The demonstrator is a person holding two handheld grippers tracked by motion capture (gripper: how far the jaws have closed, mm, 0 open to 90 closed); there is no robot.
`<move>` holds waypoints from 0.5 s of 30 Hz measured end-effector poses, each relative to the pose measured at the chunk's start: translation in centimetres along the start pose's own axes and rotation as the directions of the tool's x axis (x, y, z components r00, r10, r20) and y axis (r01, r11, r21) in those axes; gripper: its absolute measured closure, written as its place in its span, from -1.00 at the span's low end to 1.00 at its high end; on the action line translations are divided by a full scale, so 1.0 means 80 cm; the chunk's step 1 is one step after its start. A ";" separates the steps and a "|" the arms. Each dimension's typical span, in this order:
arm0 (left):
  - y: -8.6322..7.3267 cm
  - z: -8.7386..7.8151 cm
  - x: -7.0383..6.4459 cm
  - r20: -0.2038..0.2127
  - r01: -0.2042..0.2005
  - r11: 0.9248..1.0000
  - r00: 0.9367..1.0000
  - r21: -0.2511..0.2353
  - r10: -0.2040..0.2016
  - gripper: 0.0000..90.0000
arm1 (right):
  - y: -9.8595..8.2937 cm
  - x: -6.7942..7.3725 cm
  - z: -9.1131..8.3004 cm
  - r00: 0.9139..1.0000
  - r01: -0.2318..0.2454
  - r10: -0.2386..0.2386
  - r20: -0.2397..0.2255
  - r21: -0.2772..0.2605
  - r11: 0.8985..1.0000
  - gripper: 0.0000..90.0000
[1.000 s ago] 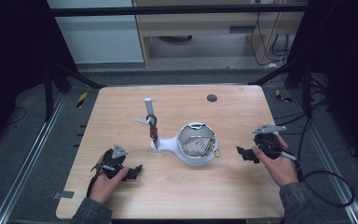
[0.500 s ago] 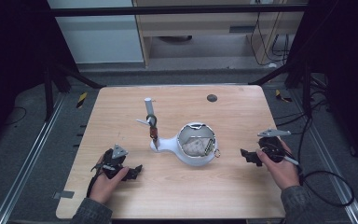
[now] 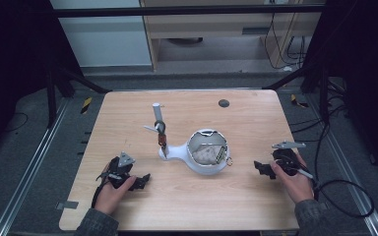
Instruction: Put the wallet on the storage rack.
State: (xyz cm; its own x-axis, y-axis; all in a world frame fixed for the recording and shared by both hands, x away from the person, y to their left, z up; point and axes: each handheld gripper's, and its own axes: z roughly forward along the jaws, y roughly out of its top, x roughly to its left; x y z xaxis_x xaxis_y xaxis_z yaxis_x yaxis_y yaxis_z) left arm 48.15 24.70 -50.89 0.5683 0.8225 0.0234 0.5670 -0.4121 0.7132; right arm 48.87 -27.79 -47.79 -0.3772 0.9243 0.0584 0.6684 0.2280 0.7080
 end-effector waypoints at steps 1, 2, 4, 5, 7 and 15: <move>0.000 0.000 0.000 0.001 0.000 1.000 1.000 0.000 0.000 -1.00 | -0.001 0.000 0.001 1.000 -0.004 0.004 0.006 -0.006 1.000 -0.88; 0.000 0.000 0.000 0.001 0.000 1.000 1.000 0.000 0.000 -1.00 | -0.002 -0.001 0.002 1.000 -0.008 0.008 0.015 -0.010 1.000 -0.88; 0.000 0.000 0.000 0.001 0.000 1.000 1.000 0.000 0.000 -1.00 | -0.005 -0.001 0.005 0.999 -0.016 0.017 0.030 -0.017 1.000 -0.88; 0.000 0.000 0.000 0.001 0.000 1.000 1.000 0.000 0.000 -1.00 | -0.006 -0.001 0.007 0.999 -0.017 0.018 0.042 -0.021 1.000 -0.88; 0.000 0.000 0.000 0.000 0.000 1.000 1.000 0.000 0.000 -1.00 | -0.009 -0.002 0.011 0.998 -0.031 0.032 0.046 -0.026 0.999 -0.88; 0.000 0.000 0.000 0.000 0.000 1.000 1.000 0.001 0.000 -1.00 | -0.017 0.000 0.029 0.996 -0.067 0.068 0.064 -0.025 0.997 -0.89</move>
State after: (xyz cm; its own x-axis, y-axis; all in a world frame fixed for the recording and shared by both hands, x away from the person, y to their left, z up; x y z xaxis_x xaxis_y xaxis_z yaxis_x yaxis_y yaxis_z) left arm 48.15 24.70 -50.89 0.5684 0.8224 0.0238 0.5674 -0.4128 0.7125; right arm 49.42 -27.41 -50.41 -0.2890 0.9553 0.0617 0.6758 0.1579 0.7200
